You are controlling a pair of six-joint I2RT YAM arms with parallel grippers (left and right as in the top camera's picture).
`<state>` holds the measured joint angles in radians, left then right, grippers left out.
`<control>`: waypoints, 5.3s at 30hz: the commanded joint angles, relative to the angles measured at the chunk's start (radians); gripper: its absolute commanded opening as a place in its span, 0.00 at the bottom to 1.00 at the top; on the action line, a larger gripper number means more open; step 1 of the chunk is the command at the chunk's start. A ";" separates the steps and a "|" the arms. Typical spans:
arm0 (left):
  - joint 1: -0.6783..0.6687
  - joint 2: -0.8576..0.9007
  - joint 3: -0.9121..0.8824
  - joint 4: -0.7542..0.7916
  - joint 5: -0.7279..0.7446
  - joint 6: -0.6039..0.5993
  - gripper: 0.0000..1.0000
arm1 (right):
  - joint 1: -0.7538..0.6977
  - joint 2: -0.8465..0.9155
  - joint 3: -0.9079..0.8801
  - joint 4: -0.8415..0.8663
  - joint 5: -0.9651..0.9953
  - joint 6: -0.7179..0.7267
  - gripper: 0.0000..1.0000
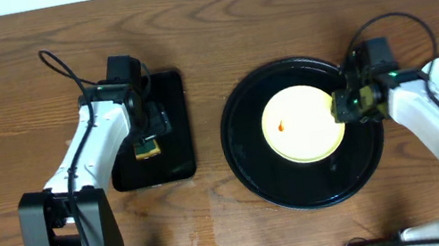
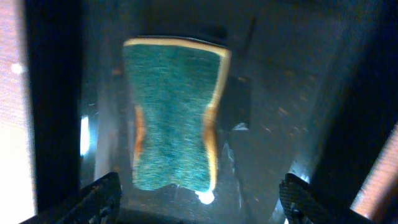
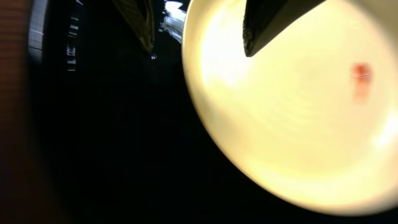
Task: Clean dirty plates on tray and stack at the side
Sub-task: 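Grip the yellow plate rim and slide it onto the round tray center, then grasp the sponge from the black tray with the left gripper, then scrub the yellow plate stain with the sponge while right gripper holds rim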
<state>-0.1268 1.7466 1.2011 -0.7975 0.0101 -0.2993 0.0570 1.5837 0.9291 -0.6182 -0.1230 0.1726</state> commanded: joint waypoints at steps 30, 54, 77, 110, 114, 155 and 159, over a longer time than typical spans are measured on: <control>0.002 0.076 0.011 0.030 -0.044 0.003 0.51 | 0.005 -0.217 0.007 -0.074 -0.009 -0.009 0.47; 0.001 0.107 -0.144 0.158 -0.043 0.145 0.07 | 0.005 -0.217 0.007 -0.072 -0.009 -0.009 0.47; 0.001 -0.018 -0.094 0.126 0.083 0.101 0.53 | 0.005 -0.217 0.007 -0.070 -0.009 -0.009 0.46; -0.057 -0.057 0.108 -0.036 0.096 0.145 0.07 | 0.008 -0.204 0.006 -0.024 -0.010 -0.051 0.32; -0.092 -0.099 0.153 -0.038 0.156 0.097 0.07 | 0.008 -0.148 0.006 -0.022 -0.044 -0.132 0.29; -0.678 0.299 0.172 0.497 0.349 -0.357 0.08 | 0.012 0.201 0.006 0.021 -0.014 -0.046 0.01; -0.677 0.343 0.172 0.497 0.345 -0.369 0.08 | 0.012 0.201 0.006 0.020 -0.014 -0.046 0.01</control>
<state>-0.8070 2.0678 1.3602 -0.3027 0.3248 -0.6327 0.0509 1.7409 0.9501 -0.5930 -0.1417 0.1219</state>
